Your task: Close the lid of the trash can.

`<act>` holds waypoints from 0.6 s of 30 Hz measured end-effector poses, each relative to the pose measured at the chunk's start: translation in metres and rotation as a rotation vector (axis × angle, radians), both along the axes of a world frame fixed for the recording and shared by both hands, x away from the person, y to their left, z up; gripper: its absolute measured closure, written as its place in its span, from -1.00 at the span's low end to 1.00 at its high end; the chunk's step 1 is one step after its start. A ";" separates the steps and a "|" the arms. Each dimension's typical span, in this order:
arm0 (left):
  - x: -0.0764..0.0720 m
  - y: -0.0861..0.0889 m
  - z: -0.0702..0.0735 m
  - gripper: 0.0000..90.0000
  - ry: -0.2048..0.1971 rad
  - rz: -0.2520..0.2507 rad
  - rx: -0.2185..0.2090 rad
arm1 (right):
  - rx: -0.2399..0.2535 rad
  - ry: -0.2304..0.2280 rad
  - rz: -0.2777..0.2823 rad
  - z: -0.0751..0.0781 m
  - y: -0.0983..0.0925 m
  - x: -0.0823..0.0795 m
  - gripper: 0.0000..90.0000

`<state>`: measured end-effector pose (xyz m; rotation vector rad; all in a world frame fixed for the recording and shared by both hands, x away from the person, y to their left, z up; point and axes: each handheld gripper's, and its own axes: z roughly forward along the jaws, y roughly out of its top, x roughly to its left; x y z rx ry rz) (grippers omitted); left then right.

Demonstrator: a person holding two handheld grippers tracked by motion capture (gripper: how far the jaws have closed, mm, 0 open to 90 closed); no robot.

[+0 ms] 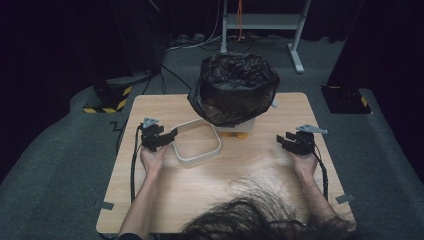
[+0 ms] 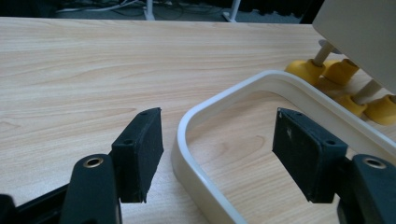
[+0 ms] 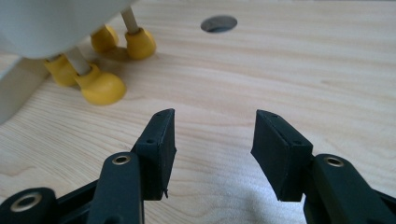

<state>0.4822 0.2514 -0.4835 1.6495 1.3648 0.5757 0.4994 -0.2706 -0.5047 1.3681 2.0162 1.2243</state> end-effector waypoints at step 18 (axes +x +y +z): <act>0.032 -0.003 -0.028 -0.16 0.117 0.031 0.032 | -0.068 0.077 -0.043 -0.017 0.002 0.009 0.06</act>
